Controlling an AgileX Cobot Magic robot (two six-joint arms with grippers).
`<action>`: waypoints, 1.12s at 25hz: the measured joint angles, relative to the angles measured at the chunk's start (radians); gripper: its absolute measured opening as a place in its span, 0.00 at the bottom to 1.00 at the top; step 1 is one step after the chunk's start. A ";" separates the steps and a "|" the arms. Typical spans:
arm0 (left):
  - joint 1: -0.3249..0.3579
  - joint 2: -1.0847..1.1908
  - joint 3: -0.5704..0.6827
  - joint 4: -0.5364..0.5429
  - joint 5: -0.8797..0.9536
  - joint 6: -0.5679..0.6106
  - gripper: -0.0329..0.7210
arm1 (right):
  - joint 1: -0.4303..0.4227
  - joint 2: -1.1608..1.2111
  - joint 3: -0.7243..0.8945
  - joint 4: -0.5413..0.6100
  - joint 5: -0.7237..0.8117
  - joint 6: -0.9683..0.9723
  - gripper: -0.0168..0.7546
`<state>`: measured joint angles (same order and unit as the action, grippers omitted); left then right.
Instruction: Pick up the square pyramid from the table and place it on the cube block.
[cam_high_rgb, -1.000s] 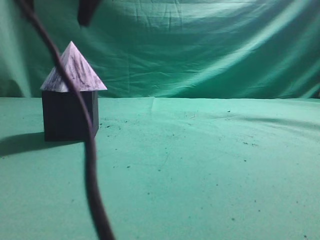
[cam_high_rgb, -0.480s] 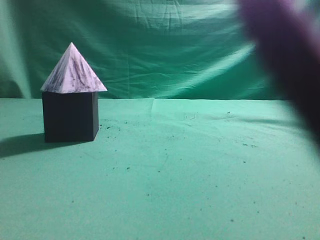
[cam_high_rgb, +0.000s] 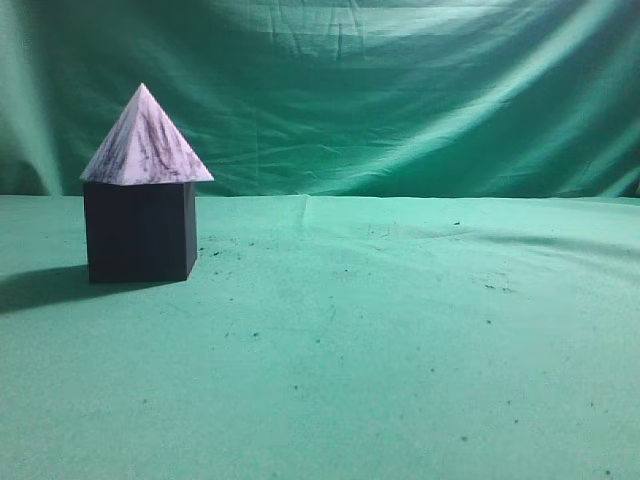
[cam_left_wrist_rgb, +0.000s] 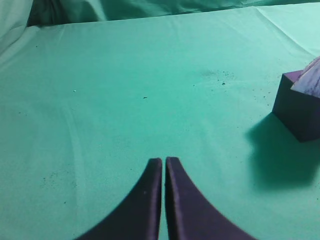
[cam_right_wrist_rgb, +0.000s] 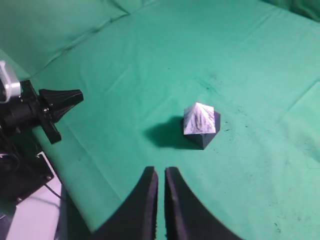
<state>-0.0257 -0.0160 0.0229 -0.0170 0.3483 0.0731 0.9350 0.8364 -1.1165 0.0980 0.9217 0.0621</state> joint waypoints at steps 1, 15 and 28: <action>0.000 0.000 0.000 0.000 0.000 0.000 0.04 | 0.000 -0.050 0.042 -0.009 -0.016 -0.002 0.02; 0.000 0.000 0.000 0.000 0.000 0.000 0.04 | 0.000 -0.419 0.378 -0.120 -0.141 -0.005 0.02; 0.000 0.000 0.000 0.000 0.000 0.000 0.04 | -0.590 -0.792 0.811 -0.151 -0.480 -0.005 0.02</action>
<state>-0.0257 -0.0160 0.0229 -0.0170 0.3483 0.0731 0.3455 0.0441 -0.3052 -0.0530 0.4413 0.0574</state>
